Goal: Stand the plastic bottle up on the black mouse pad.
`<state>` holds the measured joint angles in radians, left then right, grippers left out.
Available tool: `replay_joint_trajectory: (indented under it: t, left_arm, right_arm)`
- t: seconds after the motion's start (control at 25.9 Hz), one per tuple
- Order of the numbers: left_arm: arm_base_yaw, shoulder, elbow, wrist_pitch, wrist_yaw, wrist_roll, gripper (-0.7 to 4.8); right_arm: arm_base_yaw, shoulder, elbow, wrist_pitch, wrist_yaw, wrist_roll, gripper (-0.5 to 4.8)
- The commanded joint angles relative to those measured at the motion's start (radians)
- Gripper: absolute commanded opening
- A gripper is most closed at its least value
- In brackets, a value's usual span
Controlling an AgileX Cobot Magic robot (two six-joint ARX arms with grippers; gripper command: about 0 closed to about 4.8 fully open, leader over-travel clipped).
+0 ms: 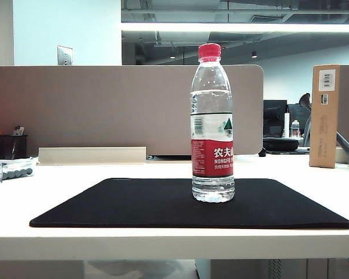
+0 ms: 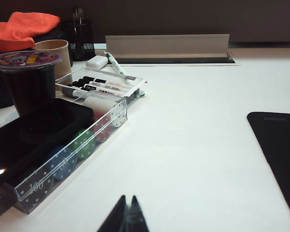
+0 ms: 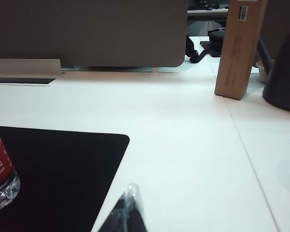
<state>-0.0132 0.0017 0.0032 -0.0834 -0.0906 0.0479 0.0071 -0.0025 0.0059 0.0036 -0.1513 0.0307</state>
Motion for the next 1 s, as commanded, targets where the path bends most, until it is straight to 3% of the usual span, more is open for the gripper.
replay_joint_trajectory:
  t: [0.04, 0.35, 1.0]
  left_arm:
    - [0.0, 0.001, 0.005, 0.01, 0.001, -0.003, -0.04]
    - [0.0, 0.001, 0.005, 0.01, 0.001, -0.003, -0.04]
    - [0.0, 0.001, 0.005, 0.01, 0.001, -0.003, -0.04]
  right_arm:
    - [0.0, 0.001, -0.005, 0.0, 0.0, -0.002, -0.01]
    - [0.003, 0.0, -0.005, 0.001, 0.135, 0.006, -0.01]
    - [0.004, 0.001, -0.005, -0.007, 0.13, 0.006, -0.01]
